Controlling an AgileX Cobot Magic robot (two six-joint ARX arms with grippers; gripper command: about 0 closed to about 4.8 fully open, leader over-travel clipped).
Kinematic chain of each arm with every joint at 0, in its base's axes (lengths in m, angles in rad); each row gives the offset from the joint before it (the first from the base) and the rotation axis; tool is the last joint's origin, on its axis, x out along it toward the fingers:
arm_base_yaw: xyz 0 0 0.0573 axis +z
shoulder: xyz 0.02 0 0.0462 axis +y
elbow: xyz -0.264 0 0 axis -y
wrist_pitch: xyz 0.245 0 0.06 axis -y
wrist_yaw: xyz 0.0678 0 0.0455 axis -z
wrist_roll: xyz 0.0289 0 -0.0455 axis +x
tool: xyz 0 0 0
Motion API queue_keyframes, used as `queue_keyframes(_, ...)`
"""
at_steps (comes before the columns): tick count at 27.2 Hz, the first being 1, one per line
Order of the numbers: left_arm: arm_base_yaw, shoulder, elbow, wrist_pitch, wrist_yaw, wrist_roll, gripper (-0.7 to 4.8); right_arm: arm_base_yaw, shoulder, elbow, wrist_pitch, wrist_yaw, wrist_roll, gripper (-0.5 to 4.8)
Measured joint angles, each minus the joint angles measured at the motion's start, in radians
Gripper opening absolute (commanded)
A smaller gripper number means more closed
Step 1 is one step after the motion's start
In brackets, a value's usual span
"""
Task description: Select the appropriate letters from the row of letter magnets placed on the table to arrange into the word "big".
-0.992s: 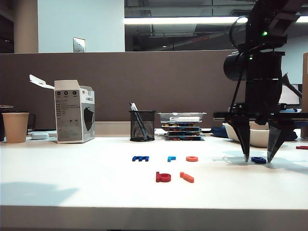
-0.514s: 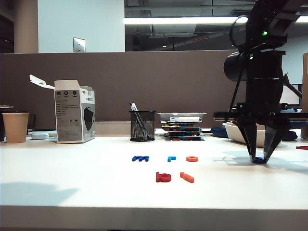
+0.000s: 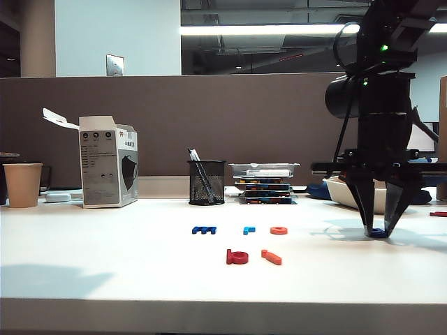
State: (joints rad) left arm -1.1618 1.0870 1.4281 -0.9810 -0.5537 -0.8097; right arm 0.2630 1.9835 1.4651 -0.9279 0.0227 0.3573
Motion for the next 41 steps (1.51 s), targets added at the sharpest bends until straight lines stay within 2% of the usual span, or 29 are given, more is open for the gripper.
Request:
queue_keyframes(9, 0.000, 0.000, 0.000, 0.000, 0.000, 0.000, -0.05, 0.022, -0.045, -0.005, -0.053, -0.028, 0.000, 1.03)
queue_keyframes(28, 0.000, 0.000, 0.000, 0.000, 0.000, 0.000, -0.05, 0.256, -0.058, -0.014, -0.090, -0.033, 0.089, 1.03)
queue_keyframes(41, 0.000, 0.000, 0.000, 0.000, 0.000, 0.000, -0.05, 0.340, -0.060, -0.094, -0.079, -0.023, 0.140, 1.03)
